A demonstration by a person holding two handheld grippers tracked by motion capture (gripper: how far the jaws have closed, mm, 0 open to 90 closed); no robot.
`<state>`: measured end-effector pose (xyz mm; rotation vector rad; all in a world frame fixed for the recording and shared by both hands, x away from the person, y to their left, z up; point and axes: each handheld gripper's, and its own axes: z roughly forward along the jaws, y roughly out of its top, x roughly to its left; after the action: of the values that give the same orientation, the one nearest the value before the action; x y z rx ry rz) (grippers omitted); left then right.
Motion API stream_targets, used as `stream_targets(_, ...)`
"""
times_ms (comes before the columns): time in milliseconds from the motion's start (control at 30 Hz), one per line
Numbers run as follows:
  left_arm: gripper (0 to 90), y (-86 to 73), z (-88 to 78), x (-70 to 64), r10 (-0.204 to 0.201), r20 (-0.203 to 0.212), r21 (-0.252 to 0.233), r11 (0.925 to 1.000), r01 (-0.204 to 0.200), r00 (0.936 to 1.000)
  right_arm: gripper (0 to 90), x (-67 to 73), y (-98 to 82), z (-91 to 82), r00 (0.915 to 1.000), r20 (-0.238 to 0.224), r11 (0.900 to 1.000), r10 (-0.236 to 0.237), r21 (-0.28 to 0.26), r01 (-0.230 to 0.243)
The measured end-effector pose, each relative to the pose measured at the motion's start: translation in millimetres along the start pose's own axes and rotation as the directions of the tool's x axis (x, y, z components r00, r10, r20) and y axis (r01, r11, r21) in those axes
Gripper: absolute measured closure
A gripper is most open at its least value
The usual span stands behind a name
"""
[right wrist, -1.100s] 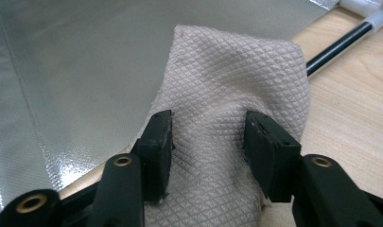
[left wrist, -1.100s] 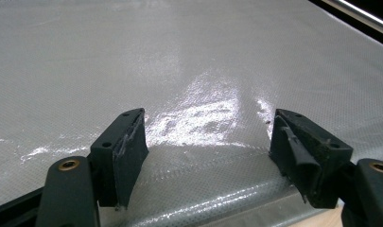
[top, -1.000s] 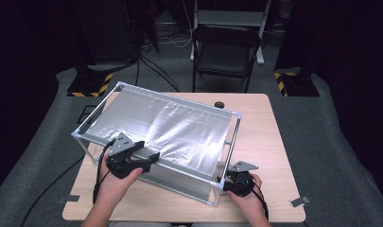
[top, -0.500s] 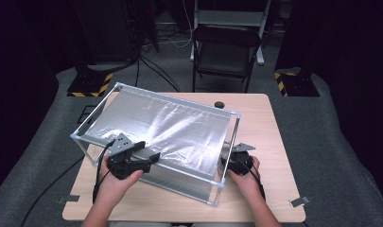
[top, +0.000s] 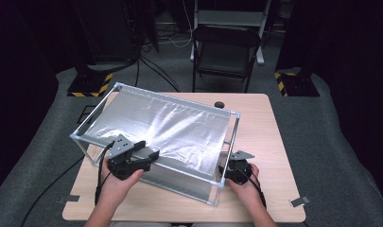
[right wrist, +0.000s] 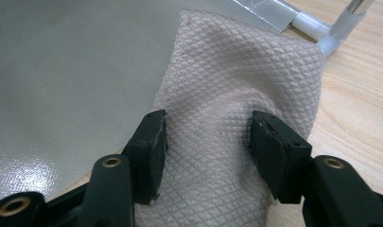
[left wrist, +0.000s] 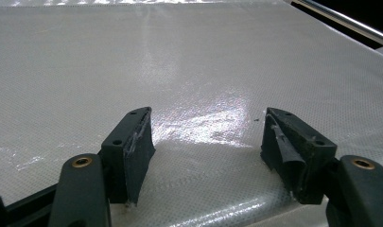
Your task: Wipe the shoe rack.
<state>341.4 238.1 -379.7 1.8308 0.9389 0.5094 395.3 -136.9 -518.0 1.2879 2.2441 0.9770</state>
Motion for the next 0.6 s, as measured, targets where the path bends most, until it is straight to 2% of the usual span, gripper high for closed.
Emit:
stream_targets(100,33.9,-1.2,-0.4,0.3,-0.001,0.001,-0.008,1.0000,0.001,1.0000,46.9,-12.3,7.0,7.8,0.9997,0.014,1.000,0.023,-0.009,-0.022)
stream_targets(133,33.9,-1.5,-0.2,0.3,-0.005,0.001,-0.012,0.9999,0.005,1.0000,47.1,-17.9,10.8,11.0,0.9996,0.024,1.000,0.013,-0.007,-0.012)
stream_targets(300,34.0,-1.7,0.3,1.0,-0.004,0.006,-0.017,0.9999,0.004,1.0000,48.4,-37.2,28.4,28.3,0.9944,0.067,0.997,0.081,-0.009,-0.081)
stream_targets(367,33.9,-1.7,1.1,1.8,-0.001,0.008,-0.021,0.9998,0.001,1.0000,48.8,-44.5,31.5,32.4,0.9947,0.067,0.997,0.078,-0.021,-0.077)
stream_targets(400,33.9,-1.6,1.6,1.9,-0.004,0.008,-0.024,0.9997,0.004,1.0000,48.8,-44.2,32.7,32.0,0.9935,0.063,0.995,0.095,-0.005,-0.095)
stream_targets(467,33.9,-1.5,1.5,1.9,0.001,0.007,-0.021,0.9998,-0.001,1.0000,48.7,-41.8,31.5,31.3,0.9934,0.070,0.996,0.090,-0.010,-0.090)
stream_targets(533,34.0,-2.1,1.3,1.5,-0.002,0.005,-0.026,0.9997,0.002,1.0000,48.5,-34.8,26.1,24.5,0.9937,0.044,0.995,0.103,-0.002,-0.103)
stream_targets(600,34.0,-3.1,1.7,1.1,-0.004,-0.001,-0.038,0.9993,0.004,1.0000,48.2,-25.6,18.3,16.4,0.9964,0.024,0.997,0.081,0.002,-0.081)
